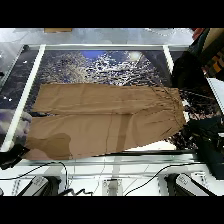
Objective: Fold the clothes and pants, and hang the long-sleeved shirts on hangers.
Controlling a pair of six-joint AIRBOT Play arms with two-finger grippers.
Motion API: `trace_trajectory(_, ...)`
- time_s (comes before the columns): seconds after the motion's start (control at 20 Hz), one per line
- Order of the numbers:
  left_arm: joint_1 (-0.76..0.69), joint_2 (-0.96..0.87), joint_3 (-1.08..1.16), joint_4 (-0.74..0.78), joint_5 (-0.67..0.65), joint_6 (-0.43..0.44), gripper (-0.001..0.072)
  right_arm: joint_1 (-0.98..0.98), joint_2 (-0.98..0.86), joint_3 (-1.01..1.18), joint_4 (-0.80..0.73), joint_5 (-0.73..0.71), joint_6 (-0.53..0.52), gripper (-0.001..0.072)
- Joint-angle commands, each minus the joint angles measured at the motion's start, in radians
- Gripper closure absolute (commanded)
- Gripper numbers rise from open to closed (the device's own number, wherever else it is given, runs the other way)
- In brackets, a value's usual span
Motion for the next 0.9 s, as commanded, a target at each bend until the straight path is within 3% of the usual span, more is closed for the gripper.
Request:
trace_trajectory(0.0, 0.001, -0.001, 0.000, 0.010, -0.035, 0.010, 0.0177, 0.001, 0.001, 0.000, 0.000, 0.006, 0.000, 0.0682)
trace_trajectory(0.4, 0.001, -0.001, -0.001, 0.040, -0.053, 0.016, 0.0183, 0.001, 0.001, 0.000, 0.000, 0.006, 0.000, 0.0682)
trace_trajectory(0.45, 0.001, -0.001, -0.001, 0.040, -0.055, 0.016, 0.0244, 0.001, 0.001, 0.000, 0.000, 0.006, 0.000, 0.0682)
trace_trajectory(0.6, 0.001, -0.001, -0.001, 0.039, -0.056, 0.016, 0.0249, 0.001, 0.001, 0.000, 0.000, 0.006, 0.000, 0.0682)
trace_trajectory(0.65, 0.001, -0.001, -0.001, 0.039, -0.056, 0.016, 0.0288, 0.001, 0.001, 0.000, 0.000, 0.006, 0.000, 0.0681)
trace_trajectory(0.75, 0.001, -0.001, 0.000, 0.039, -0.056, 0.016, 0.0554, 0.001, 0.001, 0.000, 0.000, 0.006, 0.000, 0.0682)
trace_trajectory(0.85, 0.001, -0.001, 0.000, 0.039, -0.056, 0.016, 0.0575, 0.001, 0.001, 0.000, 0.000, 0.010, -0.001, 0.0682)
